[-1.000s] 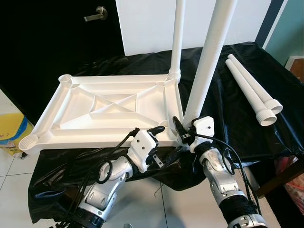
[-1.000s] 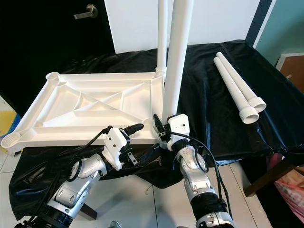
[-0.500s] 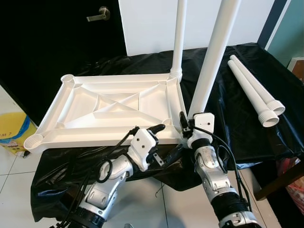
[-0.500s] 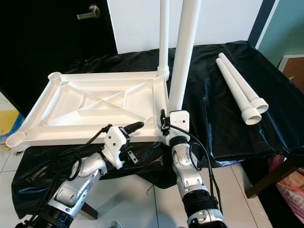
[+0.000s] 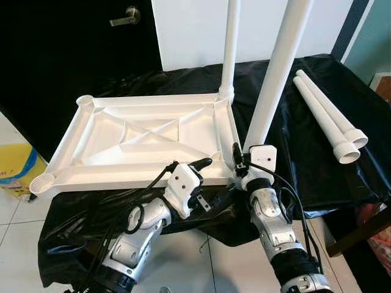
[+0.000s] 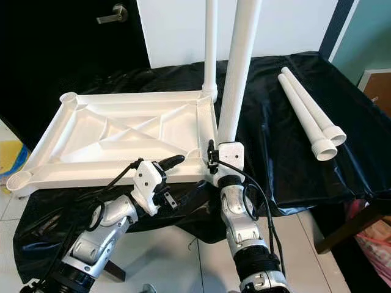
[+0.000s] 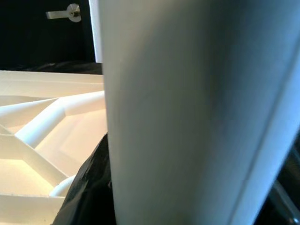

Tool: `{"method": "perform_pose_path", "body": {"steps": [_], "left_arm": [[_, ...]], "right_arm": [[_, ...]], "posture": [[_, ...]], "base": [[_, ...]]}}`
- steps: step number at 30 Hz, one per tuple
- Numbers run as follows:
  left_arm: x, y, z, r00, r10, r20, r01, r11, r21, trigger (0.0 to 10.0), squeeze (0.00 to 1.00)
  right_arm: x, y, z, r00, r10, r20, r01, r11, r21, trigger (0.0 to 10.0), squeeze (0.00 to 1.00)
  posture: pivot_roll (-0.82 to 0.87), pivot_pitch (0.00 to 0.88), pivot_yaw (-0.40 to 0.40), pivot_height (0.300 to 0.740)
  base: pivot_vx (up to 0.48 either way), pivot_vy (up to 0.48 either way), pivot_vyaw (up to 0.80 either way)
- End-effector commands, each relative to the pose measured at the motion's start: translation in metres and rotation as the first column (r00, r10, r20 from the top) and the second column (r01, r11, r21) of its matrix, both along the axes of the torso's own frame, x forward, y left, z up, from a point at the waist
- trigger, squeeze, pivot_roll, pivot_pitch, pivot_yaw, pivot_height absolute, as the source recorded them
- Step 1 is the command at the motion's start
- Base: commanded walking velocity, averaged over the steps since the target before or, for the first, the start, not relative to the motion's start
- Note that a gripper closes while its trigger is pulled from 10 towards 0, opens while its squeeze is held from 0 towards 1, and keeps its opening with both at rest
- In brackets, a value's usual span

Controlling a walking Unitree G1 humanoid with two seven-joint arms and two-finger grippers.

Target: Building children table

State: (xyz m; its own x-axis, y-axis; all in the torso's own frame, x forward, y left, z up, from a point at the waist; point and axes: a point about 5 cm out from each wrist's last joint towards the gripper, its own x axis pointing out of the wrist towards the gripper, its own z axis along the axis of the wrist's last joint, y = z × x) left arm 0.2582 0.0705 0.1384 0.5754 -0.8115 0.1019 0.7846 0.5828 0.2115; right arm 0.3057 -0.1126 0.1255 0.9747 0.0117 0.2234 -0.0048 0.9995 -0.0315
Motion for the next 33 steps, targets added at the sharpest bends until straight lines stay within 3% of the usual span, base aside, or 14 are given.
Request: {"method": "perform_pose_path", "body": {"steps": [1, 5, 15, 19, 20, 21, 22, 25, 28, 29, 31, 32, 33], "left_arm": [[0.000, 0.000, -0.001, 1.000, -0.021, -0.003, 0.021, 1.000, 0.015, 10.0, 0.00], [0.001, 0.000, -0.001, 1.000, -0.020, -0.001, 0.020, 1.000, 0.011, 10.0, 0.00], [0.003, 0.000, 0.003, 1.000, -0.008, -0.003, 0.008, 1.000, -0.013, 10.0, 0.00], [0.009, -0.001, 0.016, 1.000, -0.005, -0.020, 0.003, 0.995, -0.096, 10.0, 0.00], [0.012, 0.000, 0.022, 1.000, -0.006, -0.026, 0.002, 0.990, -0.138, 10.0, 0.45], [0.014, 0.000, 0.026, 1.000, -0.007, -0.029, 0.002, 0.987, -0.163, 10.0, 0.45], [0.017, 0.000, 0.033, 1.000, -0.014, -0.024, 0.010, 0.982, -0.191, 10.0, 1.00], [0.019, 0.000, 0.037, 1.000, -0.020, -0.020, 0.016, 0.978, -0.208, 10.0, 1.00], [0.025, -0.002, 0.053, 0.998, -0.055, 0.018, 0.057, 0.975, -0.217, 10.0, 1.00], [0.026, -0.003, 0.058, 0.997, -0.076, 0.033, 0.081, 0.974, -0.210, 10.0, 0.11], [0.026, -0.003, 0.058, 0.997, -0.076, 0.033, 0.081, 0.974, -0.210, 10.0, 0.11], [0.025, -0.005, 0.061, 0.994, -0.101, 0.045, 0.108, 0.974, -0.198, 10.0, 0.00], [0.023, -0.008, 0.065, 0.988, -0.143, 0.053, 0.151, 0.970, -0.191, 10.0, 0.00]], "right_arm": [[0.001, -0.012, 0.016, 0.996, -0.061, 0.063, 0.061, 0.998, 0.002, 10.0, 0.00], [-0.001, -0.012, 0.031, 0.991, -0.063, 0.114, 0.063, 0.998, 0.010, 10.0, 0.00], [-0.003, -0.013, 0.031, 0.992, -0.036, 0.118, 0.036, 0.999, -0.002, 10.0, 0.00], [-0.003, -0.024, 0.026, 0.997, 0.002, 0.073, 0.000, 0.999, -0.035, 10.0, 0.00], [-0.002, -0.029, 0.024, 0.998, 0.010, 0.059, -0.007, 0.999, -0.051, 10.0, 0.00], [-0.002, -0.032, 0.024, 0.999, 0.012, 0.052, -0.009, 0.998, -0.061, 10.0, 0.00], [-0.001, -0.033, 0.023, 0.999, 0.035, 0.041, -0.032, 0.996, -0.077, 10.0, 0.00], [0.000, -0.033, 0.023, 0.998, 0.052, 0.033, -0.049, 0.995, -0.088, 10.0, 0.00], [0.002, -0.025, 0.023, 0.986, 0.165, -0.003, -0.164, 0.981, -0.105, 10.0, 0.00], [0.003, -0.024, 0.023, 0.980, 0.197, -0.015, -0.197, 0.973, -0.116, 10.0, 0.00], [0.003, -0.024, 0.023, 0.980, 0.197, -0.015, -0.197, 0.973, -0.116, 10.0, 0.00], [0.004, -0.023, 0.023, 0.975, 0.223, -0.028, -0.224, 0.967, -0.120, 10.0, 0.00], [0.006, -0.023, 0.024, 0.966, 0.255, -0.044, -0.258, 0.958, -0.125, 10.0, 0.00]], "posture": [[-0.08, 0.002, 0.024, 0.740], [-0.08, 0.000, 0.023, 0.740], [-0.08, 0.000, 0.023, 0.740], [-0.09, 0.000, 0.017, 0.740], [-0.09, 0.000, 0.015, 0.740], [-0.09, 0.000, 0.013, 0.740], [-0.09, 0.000, 0.013, 0.740], [-0.09, 0.000, 0.013, 0.740], [-0.10, 0.000, 0.015, 0.740], [-0.10, 0.000, 0.016, 0.740], [-0.10, 0.000, 0.016, 0.740], [-0.10, 0.000, 0.016, 0.740], [-0.10, 0.000, 0.017, 0.740]], "base": [[0.000, 0.000, 0.00], [0.000, 0.000, 0.00], [0.000, 0.000, 0.00], [0.000, 0.000, 0.00], [0.000, 0.000, 0.00], [0.000, 0.000, 0.00], [0.000, 0.000, 0.00], [0.000, 0.000, 0.00], [0.000, 0.000, 0.00], [0.000, 0.000, 0.00], [0.000, 0.000, 0.00], [0.000, 0.000, 0.00], [0.000, 0.000, 0.00]]}}
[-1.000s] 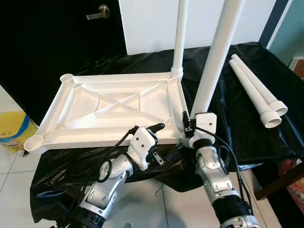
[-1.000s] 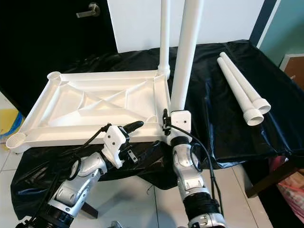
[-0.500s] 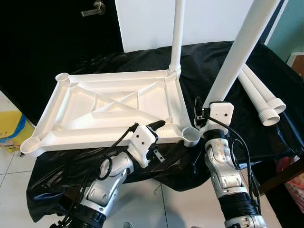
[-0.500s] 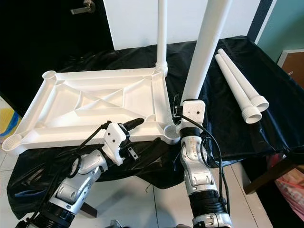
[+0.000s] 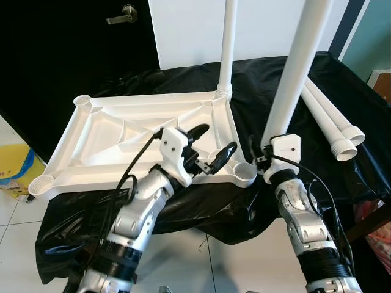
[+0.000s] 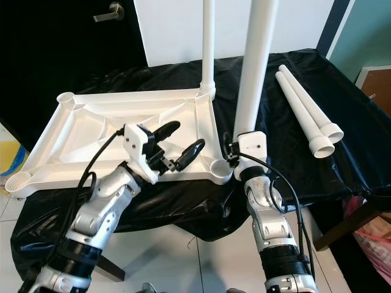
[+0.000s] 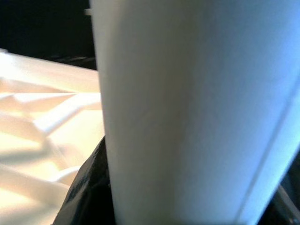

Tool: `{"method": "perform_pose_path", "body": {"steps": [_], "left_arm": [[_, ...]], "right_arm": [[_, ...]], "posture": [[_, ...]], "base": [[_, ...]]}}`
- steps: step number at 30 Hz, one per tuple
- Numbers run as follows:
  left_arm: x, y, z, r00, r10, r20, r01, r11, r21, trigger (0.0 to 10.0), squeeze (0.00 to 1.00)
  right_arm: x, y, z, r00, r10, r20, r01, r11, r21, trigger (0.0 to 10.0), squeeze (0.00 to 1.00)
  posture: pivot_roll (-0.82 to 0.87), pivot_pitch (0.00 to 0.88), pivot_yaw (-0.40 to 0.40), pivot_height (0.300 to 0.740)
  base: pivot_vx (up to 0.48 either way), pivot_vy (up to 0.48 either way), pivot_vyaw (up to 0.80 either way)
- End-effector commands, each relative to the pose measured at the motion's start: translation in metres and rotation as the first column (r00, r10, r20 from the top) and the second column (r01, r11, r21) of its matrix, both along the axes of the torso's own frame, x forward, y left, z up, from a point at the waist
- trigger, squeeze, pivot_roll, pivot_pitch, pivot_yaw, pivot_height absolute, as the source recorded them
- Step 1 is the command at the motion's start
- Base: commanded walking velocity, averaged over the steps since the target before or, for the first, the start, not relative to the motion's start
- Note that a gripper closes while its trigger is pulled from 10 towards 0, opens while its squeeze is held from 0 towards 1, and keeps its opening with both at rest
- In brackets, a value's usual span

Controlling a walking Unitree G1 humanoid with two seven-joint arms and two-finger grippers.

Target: Building children table

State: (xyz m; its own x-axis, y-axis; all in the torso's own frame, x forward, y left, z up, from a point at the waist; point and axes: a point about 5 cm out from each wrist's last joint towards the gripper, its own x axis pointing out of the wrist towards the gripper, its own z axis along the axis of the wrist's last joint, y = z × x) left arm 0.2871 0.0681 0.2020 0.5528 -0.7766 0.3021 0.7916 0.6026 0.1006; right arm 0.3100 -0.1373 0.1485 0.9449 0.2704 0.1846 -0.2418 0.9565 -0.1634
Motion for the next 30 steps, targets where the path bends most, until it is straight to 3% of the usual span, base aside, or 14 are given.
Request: {"method": "perform_pose_path", "body": {"steps": [1, 5, 16, 18, 20, 23, 24, 25, 26, 27, 28, 29, 30], "left_arm": [[-0.008, -0.007, 0.005, 0.987, -0.158, 0.022, 0.157, 0.987, 0.037, 10.0, 0.00], [-0.017, -0.020, 0.017, 0.956, -0.292, 0.002, 0.292, 0.956, 0.001, 10.0, 0.00], [-0.026, -0.037, 0.022, 0.907, -0.422, -0.002, 0.422, 0.906, 0.039, 10.0, 0.00], [-0.024, -0.042, 0.024, 0.894, -0.449, -0.004, 0.448, 0.891, 0.074, 10.0, 0.00], [-0.023, -0.043, 0.025, 0.893, -0.449, -0.006, 0.448, 0.890, 0.083, 10.0, 0.00], [-0.023, -0.043, 0.025, 0.893, -0.449, -0.006, 0.448, 0.890, 0.083, 10.0, 0.00], [-0.021, -0.043, 0.027, 0.896, -0.445, 0.000, 0.443, 0.892, 0.090, 10.0, 0.00], [-0.021, -0.043, 0.027, 0.896, -0.445, 0.000, 0.443, 0.892, 0.090, 10.0, 0.00], [-0.019, -0.043, 0.028, 0.899, -0.437, 0.001, 0.435, 0.895, 0.096, 10.0, 0.00], [-0.019, -0.043, 0.028, 0.899, -0.437, 0.001, 0.435, 0.895, 0.096, 10.0, 0.00], [-0.017, -0.042, 0.029, 0.903, -0.429, 0.005, 0.427, 0.899, 0.101, 10.0, 0.00], [-0.017, -0.042, 0.029, 0.903, -0.429, 0.005, 0.427, 0.899, 0.101, 10.0, 0.00], [-0.016, -0.041, 0.031, 0.905, -0.425, 0.006, 0.423, 0.901, 0.102, 10.0, 0.00]], "right_arm": [[0.002, 0.001, 0.001, 0.999, 0.047, -0.023, -0.047, 0.999, 0.001, 10.0, 0.00], [0.005, -0.004, 0.008, 0.990, 0.141, -0.030, -0.143, 0.988, -0.066, 10.0, 0.00], [0.006, -0.008, 0.011, 0.961, 0.270, -0.059, -0.276, 0.946, -0.168, 10.0, 0.00], [0.004, -0.004, 0.012, 0.922, 0.373, -0.104, -0.387, 0.899, -0.205, 10.0, 0.00], [0.002, -0.003, 0.013, 0.902, 0.413, -0.122, -0.431, 0.876, -0.215, 10.0, 0.00], [0.002, -0.003, 0.013, 0.902, 0.413, -0.122, -0.431, 0.876, -0.215, 10.0, 0.00], [-0.001, -0.001, 0.012, 0.877, 0.458, -0.145, -0.480, 0.849, -0.221, 10.0, 0.00], [-0.001, -0.001, 0.012, 0.877, 0.458, -0.145, -0.480, 0.849, -0.221, 10.0, 0.00], [-0.004, 0.000, 0.011, 0.851, 0.497, -0.172, -0.524, 0.825, -0.213, 10.0, 0.00], [-0.004, 0.000, 0.011, 0.851, 0.497, -0.172, -0.524, 0.825, -0.213, 10.0, 0.00], [-0.008, 0.001, 0.009, 0.818, 0.537, -0.205, -0.572, 0.795, -0.201, 10.0, 0.00], [-0.008, 0.001, 0.009, 0.818, 0.537, -0.205, -0.572, 0.795, -0.201, 10.0, 0.00], [-0.012, 0.001, 0.006, 0.782, 0.575, -0.240, -0.619, 0.762, -0.191, 10.0, 0.00]], "posture": [[-0.10, 0.000, 0.018, 0.740], [-0.10, 0.000, 0.020, 0.740], [-0.10, 0.000, 0.024, 0.740], [-0.10, 0.000, 0.031, 0.740], [-0.10, 0.000, 0.031, 0.740], [-0.10, 0.000, 0.031, 0.740], [-0.10, 0.000, 0.031, 0.740], [-0.10, 0.000, 0.031, 0.740], [-0.10, 0.000, 0.031, 0.740], [-0.10, 0.000, 0.031, 0.740], [-0.10, 0.000, 0.032, 0.740], [-0.10, 0.000, 0.032, 0.740], [-0.10, 0.000, 0.032, 0.740]], "base": [[0.000, 0.000, 0.00], [0.000, 0.000, 0.00], [0.000, 0.000, 0.00], [0.000, 0.000, 0.00], [0.000, 0.000, 0.00], [0.000, 0.000, 0.00], [0.000, 0.000, 0.00], [0.000, 0.000, 0.00], [0.000, 0.000, 0.00], [0.000, 0.000, 0.00], [0.000, 0.000, 0.00], [0.000, 0.000, 0.00], [0.000, 0.000, 0.00]]}}
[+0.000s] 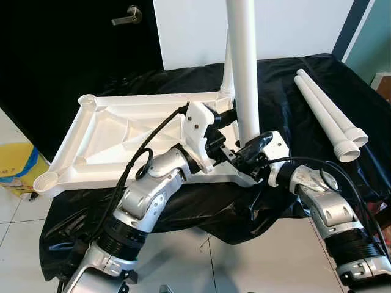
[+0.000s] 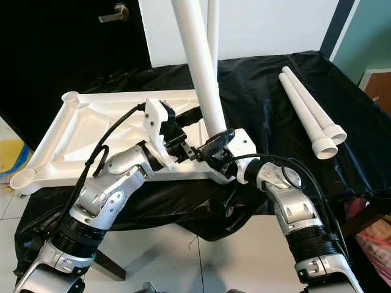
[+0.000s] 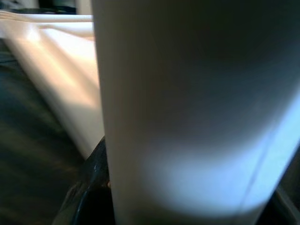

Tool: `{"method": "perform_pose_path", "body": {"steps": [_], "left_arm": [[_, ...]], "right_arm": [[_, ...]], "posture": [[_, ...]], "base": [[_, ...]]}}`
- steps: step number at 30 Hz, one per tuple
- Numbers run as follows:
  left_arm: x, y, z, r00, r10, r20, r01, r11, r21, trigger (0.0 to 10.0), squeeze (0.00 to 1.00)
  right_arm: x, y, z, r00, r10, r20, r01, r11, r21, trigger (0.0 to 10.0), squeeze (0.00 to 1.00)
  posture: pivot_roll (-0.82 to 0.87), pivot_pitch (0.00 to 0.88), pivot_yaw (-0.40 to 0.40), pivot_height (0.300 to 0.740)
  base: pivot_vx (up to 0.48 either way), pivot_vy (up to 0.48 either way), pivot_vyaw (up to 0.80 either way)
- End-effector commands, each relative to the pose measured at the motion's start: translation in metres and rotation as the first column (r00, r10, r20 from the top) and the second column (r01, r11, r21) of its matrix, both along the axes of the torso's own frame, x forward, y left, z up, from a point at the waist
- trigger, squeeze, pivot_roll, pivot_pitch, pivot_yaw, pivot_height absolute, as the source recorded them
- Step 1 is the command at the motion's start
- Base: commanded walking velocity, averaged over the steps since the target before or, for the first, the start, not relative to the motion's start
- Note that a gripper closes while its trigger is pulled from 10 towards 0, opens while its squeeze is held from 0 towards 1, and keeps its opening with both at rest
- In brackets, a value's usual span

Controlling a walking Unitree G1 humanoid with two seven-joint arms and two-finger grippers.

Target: Building children table

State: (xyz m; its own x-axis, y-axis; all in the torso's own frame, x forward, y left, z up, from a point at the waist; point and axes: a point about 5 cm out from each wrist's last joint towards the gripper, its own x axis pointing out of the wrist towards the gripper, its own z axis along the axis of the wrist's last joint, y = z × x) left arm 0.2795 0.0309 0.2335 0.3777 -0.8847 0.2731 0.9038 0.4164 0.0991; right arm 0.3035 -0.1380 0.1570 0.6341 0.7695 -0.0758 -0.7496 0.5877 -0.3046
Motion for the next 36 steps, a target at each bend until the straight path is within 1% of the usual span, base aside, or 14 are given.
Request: {"method": "perform_pose_path", "body": {"steps": [1, 3, 7, 8, 10, 11, 12, 13, 14, 15, 16, 22, 30, 36], "left_arm": [[-0.009, -0.004, -0.001, 0.974, -0.224, 0.042, 0.221, 0.973, 0.071, 10.0, 0.00], [-0.009, -0.001, 0.003, 0.971, -0.236, 0.027, 0.234, 0.971, 0.057, 10.0, 0.00], [-0.009, -0.001, 0.004, 0.970, -0.243, 0.019, 0.242, 0.969, 0.050, 10.0, 0.00], [-0.011, 0.000, 0.005, 0.962, -0.274, -0.003, 0.274, 0.961, 0.036, 10.0, 0.00], [-0.011, 0.000, 0.005, 0.962, -0.274, -0.003, 0.274, 0.961, 0.036, 10.0, 0.00], [-0.013, 0.000, 0.008, 0.951, -0.309, -0.026, 0.310, 0.951, 0.012, 10.0, 0.00], [-0.013, 0.000, 0.008, 0.951, -0.309, -0.026, 0.310, 0.951, 0.012, 10.0, 0.00], [-0.016, 0.000, 0.010, 0.939, -0.340, -0.040, 0.340, 0.940, -0.008, 10.0, 0.00], [-0.016, 0.000, 0.010, 0.939, -0.340, -0.040, 0.340, 0.940, -0.008, 10.0, 0.00], [-0.017, 0.001, 0.012, 0.932, -0.360, -0.048, 0.359, 0.933, -0.020, 8.5, 0.00], [-0.015, 0.002, 0.014, 0.930, -0.362, -0.057, 0.360, 0.932, -0.040, 0.0, 0.00], [-0.012, 0.005, 0.016, 0.935, -0.350, -0.063, 0.346, 0.936, -0.065, 0.0, 0.00], [-0.011, 0.007, 0.021, 0.935, -0.351, -0.060, 0.345, 0.935, -0.085, 0.0, 0.00], [-0.012, 0.008, 0.027, 0.939, -0.339, -0.048, 0.335, 0.938, -0.087, 0.0, 0.00]], "right_arm": [[-0.005, 0.002, -0.003, 0.998, 0.058, -0.036, -0.059, 0.998, -0.006, 10.0, 0.00], [-0.010, 0.001, -0.007, 0.990, 0.114, -0.086, -0.117, 0.993, -0.025, 10.0, 0.00], [-0.011, 0.000, -0.008, 0.987, 0.125, -0.097, -0.129, 0.991, -0.033, 10.0, 0.00], [-0.013, -0.001, -0.010, 0.982, 0.147, -0.117, -0.153, 0.987, -0.045, 10.0, 0.00], [-0.013, -0.001, -0.010, 0.982, 0.147, -0.117, -0.153, 0.987, -0.045, 10.0, 0.00], [-0.014, -0.002, -0.011, 0.976, 0.171, -0.136, -0.180, 0.982, -0.054, 10.0, 0.00], [-0.014, -0.002, -0.011, 0.976, 0.171, -0.136, -0.180, 0.982, -0.054, 10.0, 0.00], [-0.016, -0.002, -0.012, 0.969, 0.193, -0.151, -0.205, 0.976, -0.068, 10.0, 0.00], [-0.016, -0.002, -0.012, 0.969, 0.193, -0.151, -0.205, 0.976, -0.068, 10.0, 0.00], [-0.017, -0.002, -0.013, 0.965, 0.206, -0.160, -0.221, 0.972, -0.077, 10.0, 0.00], [-0.018, -0.001, -0.014, 0.963, 0.214, -0.166, -0.230, 0.970, -0.081, 10.0, 0.00], [-0.019, 0.001, -0.014, 0.956, 0.230, -0.181, -0.247, 0.966, -0.076, 10.0, 0.00], [-0.020, 0.000, -0.013, 0.951, 0.242, -0.193, -0.260, 0.963, -0.075, 10.0, 0.00], [-0.016, -0.002, -0.009, 0.961, 0.216, -0.175, -0.230, 0.971, -0.065, 10.0, 0.00]], "posture": [[-0.10, 0.000, 0.032, 0.740], [-0.09, 0.000, 0.032, 0.740], [-0.09, 0.000, 0.032, 0.740], [-0.09, 0.000, 0.032, 0.740], [-0.09, 0.000, 0.032, 0.740], [-0.09, 0.000, 0.031, 0.740], [-0.09, 0.000, 0.031, 0.740], [-0.09, 0.000, 0.031, 0.740], [-0.09, 0.000, 0.031, 0.740], [-0.09, 0.000, 0.031, 0.740], [-0.09, 0.000, 0.031, 0.740], [-0.09, 0.000, 0.031, 0.740], [-0.09, 0.000, 0.030, 0.740], [-0.10, 0.000, 0.029, 0.740]], "base": [[0.000, 0.000, 0.00], [0.000, 0.000, 0.00], [0.000, 0.000, 0.00], [0.000, 0.000, 0.00], [0.000, 0.000, 0.00], [0.000, 0.000, 0.00], [0.000, 0.000, 0.00], [0.000, 0.000, 0.00], [0.000, 0.000, 0.00], [0.000, 0.000, 0.00], [0.000, 0.000, 0.00], [0.000, 0.000, 0.00], [0.000, 0.000, 0.00], [0.000, 0.000, 0.00]]}}
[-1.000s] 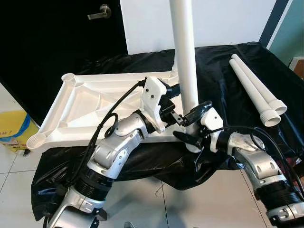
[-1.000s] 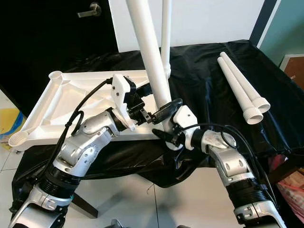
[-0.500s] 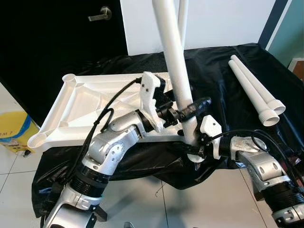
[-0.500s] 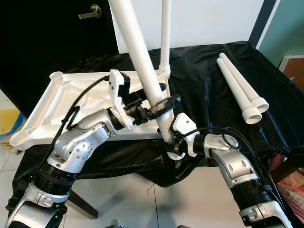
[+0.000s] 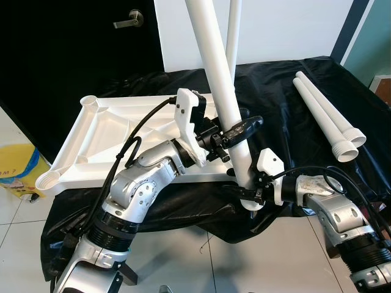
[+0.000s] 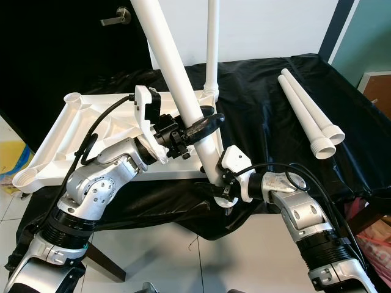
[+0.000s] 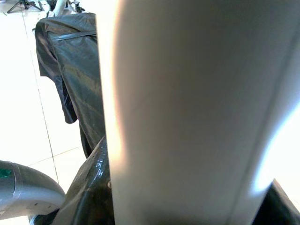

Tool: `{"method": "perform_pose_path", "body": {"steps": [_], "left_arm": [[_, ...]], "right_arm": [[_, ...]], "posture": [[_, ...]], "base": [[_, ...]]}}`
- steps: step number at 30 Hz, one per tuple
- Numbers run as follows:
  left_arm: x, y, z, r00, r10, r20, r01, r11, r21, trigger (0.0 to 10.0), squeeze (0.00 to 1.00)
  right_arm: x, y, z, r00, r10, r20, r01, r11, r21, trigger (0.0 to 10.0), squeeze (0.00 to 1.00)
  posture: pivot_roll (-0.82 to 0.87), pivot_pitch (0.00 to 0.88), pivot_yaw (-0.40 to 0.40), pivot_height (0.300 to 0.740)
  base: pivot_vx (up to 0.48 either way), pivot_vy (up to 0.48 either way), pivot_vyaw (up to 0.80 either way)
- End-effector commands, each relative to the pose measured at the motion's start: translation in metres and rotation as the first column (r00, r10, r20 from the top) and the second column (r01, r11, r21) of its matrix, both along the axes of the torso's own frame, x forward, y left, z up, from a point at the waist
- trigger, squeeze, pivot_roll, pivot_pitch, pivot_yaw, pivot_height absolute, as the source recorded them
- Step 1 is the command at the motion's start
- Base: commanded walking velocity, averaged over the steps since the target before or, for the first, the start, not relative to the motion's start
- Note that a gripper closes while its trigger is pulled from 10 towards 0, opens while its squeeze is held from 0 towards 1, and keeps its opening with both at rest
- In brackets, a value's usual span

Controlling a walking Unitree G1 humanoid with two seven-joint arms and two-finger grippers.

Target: Building children table

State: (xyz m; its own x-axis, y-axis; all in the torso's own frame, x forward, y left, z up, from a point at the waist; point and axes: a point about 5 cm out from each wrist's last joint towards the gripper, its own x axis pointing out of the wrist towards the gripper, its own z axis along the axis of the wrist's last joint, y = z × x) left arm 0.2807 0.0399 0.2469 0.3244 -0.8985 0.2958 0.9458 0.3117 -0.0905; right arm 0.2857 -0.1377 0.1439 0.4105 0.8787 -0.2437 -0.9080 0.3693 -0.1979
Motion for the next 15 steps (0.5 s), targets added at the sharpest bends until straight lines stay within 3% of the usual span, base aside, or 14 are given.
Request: {"method": "perform_pose_path", "body": {"steps": [1, 2, 3, 5, 6, 15], "left_arm": [[-0.013, -0.002, 0.016, 0.969, -0.210, 0.127, 0.211, 0.977, 0.004, 3.2, 0.00], [-0.013, -0.002, 0.016, 0.969, -0.210, 0.127, 0.211, 0.977, 0.004, 3.2, 0.00], [-0.013, -0.002, 0.018, 0.969, -0.200, 0.143, 0.200, 0.980, 0.018, 10.0, 0.00], [-0.013, -0.003, 0.020, 0.969, -0.195, 0.153, 0.193, 0.981, 0.029, 10.0, 0.00], [-0.013, -0.003, 0.022, 0.970, -0.182, 0.161, 0.180, 0.983, 0.027, 10.0, 0.00], [-0.004, -0.004, 0.034, 0.977, -0.036, 0.212, 0.028, 0.999, 0.043, 10.0, 0.00]], "right_arm": [[0.004, -0.003, 0.007, 0.999, -0.032, 0.022, 0.031, 0.999, 0.019, 10.0, 0.00], [0.004, -0.003, 0.007, 0.999, -0.032, 0.022, 0.031, 0.999, 0.019, 10.0, 0.00], [0.007, -0.004, 0.010, 0.998, -0.053, 0.037, 0.051, 0.998, 0.035, 10.0, 0.23], [0.009, -0.005, 0.012, 0.997, -0.065, 0.046, 0.063, 0.997, 0.045, 10.0, 0.23], [0.011, -0.006, 0.015, 0.995, -0.088, 0.055, 0.085, 0.994, 0.068, 10.0, 1.00], [0.025, -0.009, 0.033, 0.957, -0.240, 0.160, 0.215, 0.964, 0.158, 10.0, 1.00]], "posture": [[-0.10, 0.000, 0.028, 0.740], [-0.10, 0.000, 0.028, 0.740], [-0.10, 0.000, 0.026, 0.740], [-0.10, 0.000, 0.026, 0.740], [-0.10, 0.000, 0.026, 0.740], [-0.11, 0.000, 0.024, 0.740]], "base": [[0.000, 0.000, 0.00], [0.000, 0.000, 0.00], [0.000, 0.000, 0.00], [0.000, 0.000, 0.00], [0.000, 0.000, 0.00], [0.000, 0.000, 0.00]]}}
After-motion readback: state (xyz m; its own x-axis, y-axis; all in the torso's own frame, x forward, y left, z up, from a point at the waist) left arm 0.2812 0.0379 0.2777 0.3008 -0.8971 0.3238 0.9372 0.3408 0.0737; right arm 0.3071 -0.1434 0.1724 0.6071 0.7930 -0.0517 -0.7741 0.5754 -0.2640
